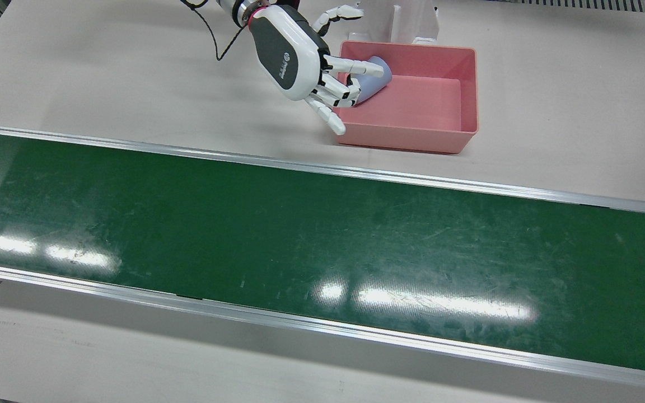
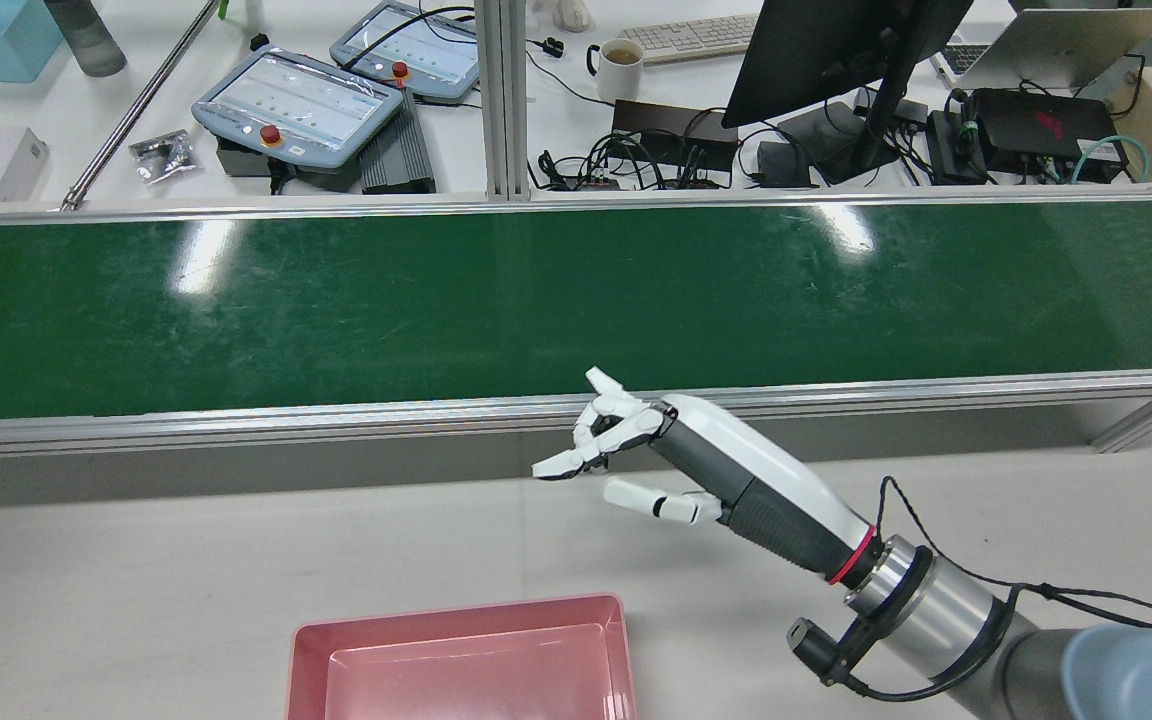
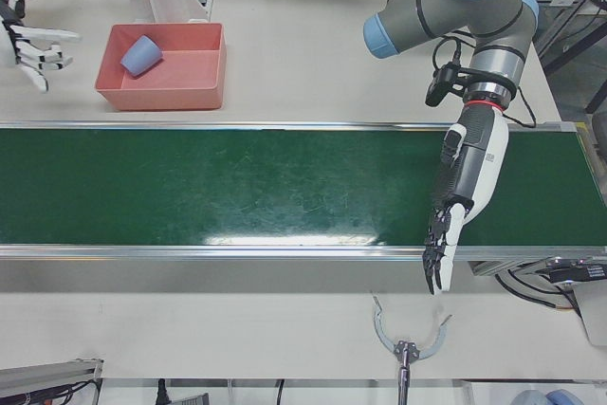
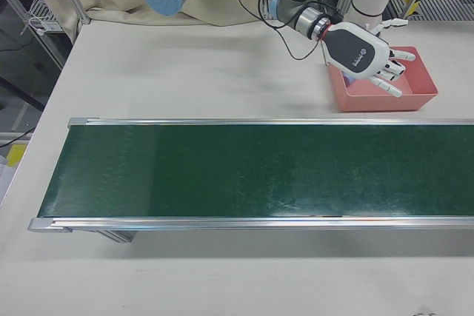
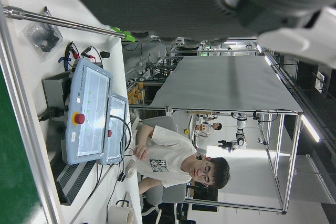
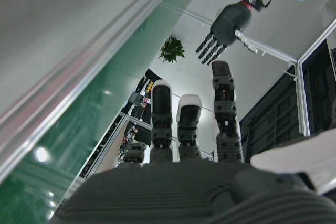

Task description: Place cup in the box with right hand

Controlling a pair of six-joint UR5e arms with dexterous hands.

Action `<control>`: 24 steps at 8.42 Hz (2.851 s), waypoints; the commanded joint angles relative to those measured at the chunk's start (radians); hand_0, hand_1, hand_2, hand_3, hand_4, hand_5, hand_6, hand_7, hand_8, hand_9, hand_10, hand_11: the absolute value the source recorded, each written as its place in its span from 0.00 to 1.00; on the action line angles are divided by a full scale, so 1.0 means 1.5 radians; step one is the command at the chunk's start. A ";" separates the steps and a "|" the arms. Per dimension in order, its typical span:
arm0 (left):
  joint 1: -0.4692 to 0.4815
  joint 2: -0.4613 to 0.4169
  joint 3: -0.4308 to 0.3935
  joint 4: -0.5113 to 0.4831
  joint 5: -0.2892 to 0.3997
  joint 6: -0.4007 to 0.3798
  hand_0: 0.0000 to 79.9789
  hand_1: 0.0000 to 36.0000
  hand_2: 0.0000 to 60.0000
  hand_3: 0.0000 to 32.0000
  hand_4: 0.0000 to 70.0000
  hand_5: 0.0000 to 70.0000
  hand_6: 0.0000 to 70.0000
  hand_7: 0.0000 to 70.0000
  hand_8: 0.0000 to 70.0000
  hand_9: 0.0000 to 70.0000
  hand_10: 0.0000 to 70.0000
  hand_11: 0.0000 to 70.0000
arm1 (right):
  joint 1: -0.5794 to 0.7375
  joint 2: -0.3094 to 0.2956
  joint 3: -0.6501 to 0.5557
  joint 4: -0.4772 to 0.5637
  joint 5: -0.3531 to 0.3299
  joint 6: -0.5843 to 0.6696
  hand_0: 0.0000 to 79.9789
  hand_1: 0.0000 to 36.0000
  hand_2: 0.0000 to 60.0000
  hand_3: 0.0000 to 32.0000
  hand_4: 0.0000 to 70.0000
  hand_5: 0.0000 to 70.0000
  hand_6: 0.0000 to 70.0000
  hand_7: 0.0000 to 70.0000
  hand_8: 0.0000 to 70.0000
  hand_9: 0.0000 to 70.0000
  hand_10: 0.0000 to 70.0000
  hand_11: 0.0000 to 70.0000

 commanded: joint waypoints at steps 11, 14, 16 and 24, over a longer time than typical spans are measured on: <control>0.001 0.000 0.000 0.000 0.000 0.000 0.00 0.00 0.00 0.00 0.00 0.00 0.00 0.00 0.00 0.00 0.00 0.00 | 0.821 -0.130 -0.495 0.291 -0.389 0.474 0.61 0.12 0.00 0.00 0.56 0.07 0.37 1.00 0.38 0.72 0.12 0.18; 0.000 0.000 0.000 0.000 0.000 0.000 0.00 0.00 0.00 0.00 0.00 0.00 0.00 0.00 0.00 0.00 0.00 0.00 | 0.847 -0.133 -0.518 0.291 -0.389 0.475 0.59 0.16 0.00 0.00 0.46 0.06 0.37 1.00 0.36 0.70 0.09 0.14; 0.000 0.000 -0.001 0.000 0.000 0.000 0.00 0.00 0.00 0.00 0.00 0.00 0.00 0.00 0.00 0.00 0.00 0.00 | 0.879 -0.129 -0.506 0.280 -0.393 0.471 0.59 0.21 0.01 0.00 0.46 0.07 0.37 1.00 0.37 0.70 0.09 0.14; 0.000 0.000 -0.001 0.000 0.000 0.000 0.00 0.00 0.00 0.00 0.00 0.00 0.00 0.00 0.00 0.00 0.00 0.00 | 0.884 -0.148 -0.479 0.220 -0.392 0.478 0.58 0.52 0.54 0.00 0.32 0.07 0.34 1.00 0.32 0.66 0.05 0.08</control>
